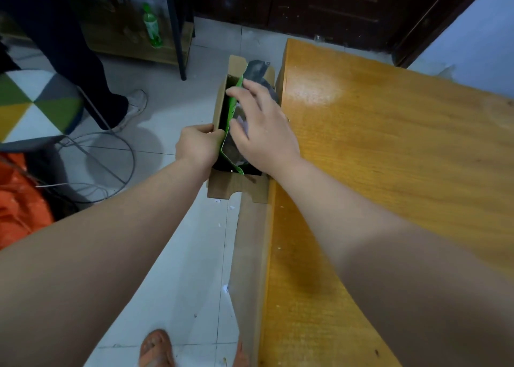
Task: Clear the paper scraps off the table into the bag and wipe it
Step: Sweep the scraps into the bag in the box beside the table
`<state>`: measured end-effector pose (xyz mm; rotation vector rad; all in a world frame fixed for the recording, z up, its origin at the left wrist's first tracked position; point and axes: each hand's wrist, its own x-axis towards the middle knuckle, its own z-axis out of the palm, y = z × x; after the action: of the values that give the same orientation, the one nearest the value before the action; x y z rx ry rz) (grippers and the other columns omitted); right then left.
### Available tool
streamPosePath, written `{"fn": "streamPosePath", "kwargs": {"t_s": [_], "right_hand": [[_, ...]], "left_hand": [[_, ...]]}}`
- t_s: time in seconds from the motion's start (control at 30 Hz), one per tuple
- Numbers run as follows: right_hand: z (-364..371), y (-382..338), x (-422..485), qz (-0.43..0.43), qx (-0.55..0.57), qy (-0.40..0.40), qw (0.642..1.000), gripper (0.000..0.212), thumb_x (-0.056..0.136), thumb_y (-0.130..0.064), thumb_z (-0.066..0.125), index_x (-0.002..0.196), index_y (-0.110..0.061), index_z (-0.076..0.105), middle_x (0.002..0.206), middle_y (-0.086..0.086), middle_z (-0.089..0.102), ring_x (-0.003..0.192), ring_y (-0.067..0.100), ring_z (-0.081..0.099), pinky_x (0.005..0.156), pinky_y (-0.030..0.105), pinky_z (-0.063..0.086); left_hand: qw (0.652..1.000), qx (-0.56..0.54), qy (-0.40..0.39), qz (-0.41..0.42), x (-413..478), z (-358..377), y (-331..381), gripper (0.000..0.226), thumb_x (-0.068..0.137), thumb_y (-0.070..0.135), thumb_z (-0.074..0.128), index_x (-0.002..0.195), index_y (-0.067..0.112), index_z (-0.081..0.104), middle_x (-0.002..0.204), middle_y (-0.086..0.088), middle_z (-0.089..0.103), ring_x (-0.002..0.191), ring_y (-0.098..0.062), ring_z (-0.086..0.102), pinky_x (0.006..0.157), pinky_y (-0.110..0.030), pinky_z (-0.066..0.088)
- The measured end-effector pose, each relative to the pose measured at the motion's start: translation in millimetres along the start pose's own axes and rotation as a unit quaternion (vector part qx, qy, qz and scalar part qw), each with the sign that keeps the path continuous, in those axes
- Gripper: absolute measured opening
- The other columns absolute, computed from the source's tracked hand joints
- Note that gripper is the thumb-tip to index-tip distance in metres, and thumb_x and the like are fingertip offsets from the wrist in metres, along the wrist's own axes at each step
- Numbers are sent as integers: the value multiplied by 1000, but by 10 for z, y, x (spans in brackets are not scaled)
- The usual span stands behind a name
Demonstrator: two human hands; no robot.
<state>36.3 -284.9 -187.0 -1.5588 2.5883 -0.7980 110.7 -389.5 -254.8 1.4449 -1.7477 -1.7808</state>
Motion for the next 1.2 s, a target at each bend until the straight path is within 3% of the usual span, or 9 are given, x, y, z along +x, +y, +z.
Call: {"fn": "streamPosePath", "kwargs": {"t_s": [0.17,0.27,0.37,0.5,0.67,0.8,0.97,1.1,1.2], "right_hand": [[61,-35,-59,-48,-100,45,993,31,87,-27,54,114,-14,61,130,16,52,121,30,49,96,44,45],[135,-180,-99,-1,-234,36,972,37,88,-40,49,121,-24,56,140,14,45,137,34,31,110,58,10],[149,-248,-96,154,-207,-13,966,56,92,-58,32,143,-36,25,157,11,8,145,33,-4,105,65,-12],[93,-225,-49,271,-81,-5,959,64,92,-60,31,147,-38,10,158,11,-4,145,34,-6,110,66,-2],[105,-343,-183,60,51,86,993,65,91,-35,52,147,-16,23,151,17,25,136,28,31,106,36,36],[216,-379,-248,30,74,96,992,56,90,-21,55,142,-13,35,145,16,33,133,24,35,102,17,26],[220,-331,-189,122,109,67,984,47,91,-14,51,136,-20,41,147,12,27,137,23,27,107,25,28],[269,-359,-151,222,110,30,968,52,90,-13,52,138,-25,36,152,10,17,142,25,11,112,35,23],[380,-365,-84,351,175,-21,920,70,89,-13,53,147,-29,16,156,8,11,142,30,12,112,42,27]], "left_hand": [[1000,-3,0,-6,-70,-43,15,19,63,37,64,75,30,77,81,-7,75,84,-32,71,82,-48,58],[1000,-10,5,-29,-133,-76,-23,17,63,36,62,68,26,75,85,-9,75,83,-30,69,78,-40,58],[999,-17,7,-46,-136,-109,-115,14,71,31,68,60,23,73,80,-10,74,74,-31,67,68,-35,54],[999,-22,2,-45,-133,-129,-127,11,74,24,69,67,17,74,79,-12,74,87,-35,70,84,-46,58],[998,-17,-19,-54,-194,-126,-29,14,72,33,69,61,26,74,73,-3,72,73,-27,67,73,-35,58],[999,-6,-15,-51,-233,-172,-29,14,73,30,66,61,26,72,69,-1,67,69,-27,59,63,-30,49],[998,-25,16,-58,-262,-322,-129,33,78,20,73,47,32,69,72,1,64,83,-30,63,90,-45,53],[997,-34,39,-54,-287,-443,-211,4,73,29,73,73,24,73,88,-3,71,87,-27,67,87,-44,57],[996,-54,43,-52,-292,-569,-245,11,84,23,69,95,21,69,96,-3,69,78,-16,64,69,-27,55]]}}
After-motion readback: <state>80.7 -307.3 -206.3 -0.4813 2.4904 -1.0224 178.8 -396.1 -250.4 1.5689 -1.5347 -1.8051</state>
